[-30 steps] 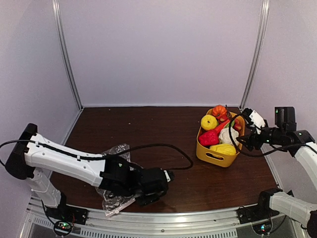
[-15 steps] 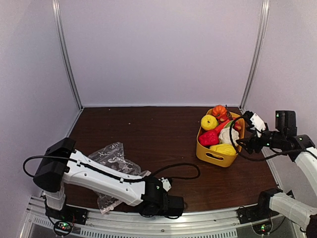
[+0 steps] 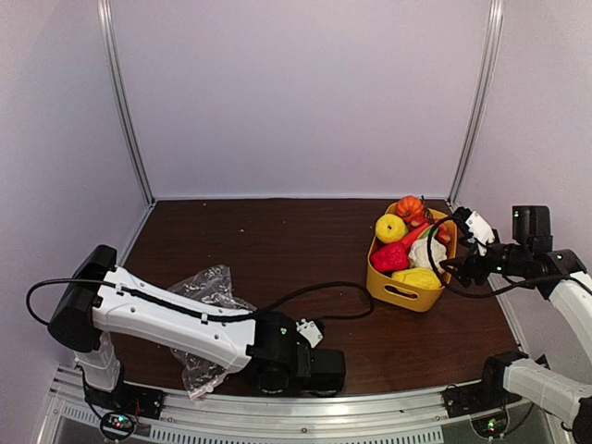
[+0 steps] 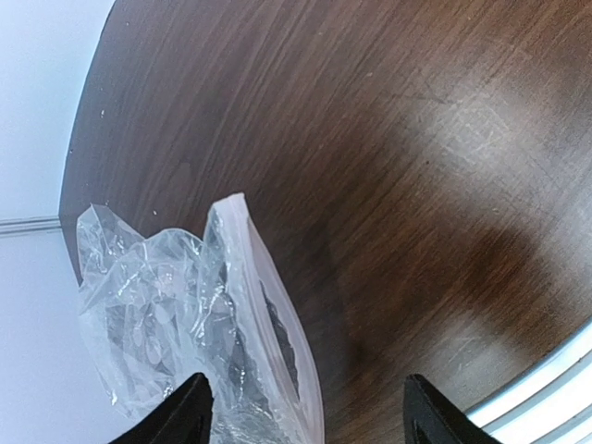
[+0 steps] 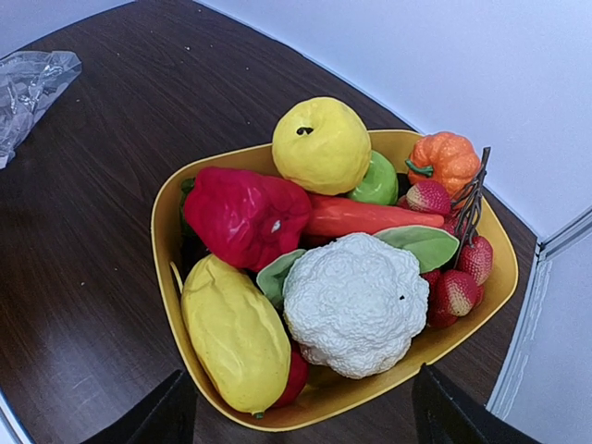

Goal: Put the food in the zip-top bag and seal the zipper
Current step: Pick up the zipper food storage bag at the corner of the board.

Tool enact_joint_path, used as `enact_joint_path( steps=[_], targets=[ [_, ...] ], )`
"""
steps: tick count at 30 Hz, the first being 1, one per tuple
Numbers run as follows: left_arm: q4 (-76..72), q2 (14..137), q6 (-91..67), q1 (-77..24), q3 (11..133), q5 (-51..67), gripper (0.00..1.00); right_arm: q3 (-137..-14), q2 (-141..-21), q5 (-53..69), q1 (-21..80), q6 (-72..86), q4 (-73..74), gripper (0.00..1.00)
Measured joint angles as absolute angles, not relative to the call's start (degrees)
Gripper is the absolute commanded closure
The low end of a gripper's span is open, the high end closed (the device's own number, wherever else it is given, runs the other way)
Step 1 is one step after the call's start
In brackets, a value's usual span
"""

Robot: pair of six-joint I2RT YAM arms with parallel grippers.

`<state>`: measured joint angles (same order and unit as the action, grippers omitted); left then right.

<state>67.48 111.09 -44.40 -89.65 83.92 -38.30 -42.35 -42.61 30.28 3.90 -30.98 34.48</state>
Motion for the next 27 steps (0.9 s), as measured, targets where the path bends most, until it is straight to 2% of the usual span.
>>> enact_joint_path(
  steps=[17,19,24,27],
  targets=[
    [68.4,113.01,-47.13,-85.27,80.12,-38.57,0.37,-42.35,-43.11,30.83,3.9,-30.2,34.46,0.19],
    [68.12,113.36,-47.11,-84.82,79.77,-38.76,0.44,-42.37,-43.27,30.94,3.9,-30.06,34.46,0.19],
    [67.24,115.68,-47.33,-83.29,79.33,-40.38,0.8,-42.39,-44.21,31.53,3.9,-29.58,34.06,0.2],
    [67.16,116.49,-47.16,-82.5,78.98,-41.54,0.95,-42.72,-44.95,32.18,3.9,-29.28,33.85,0.2]
  ],
)
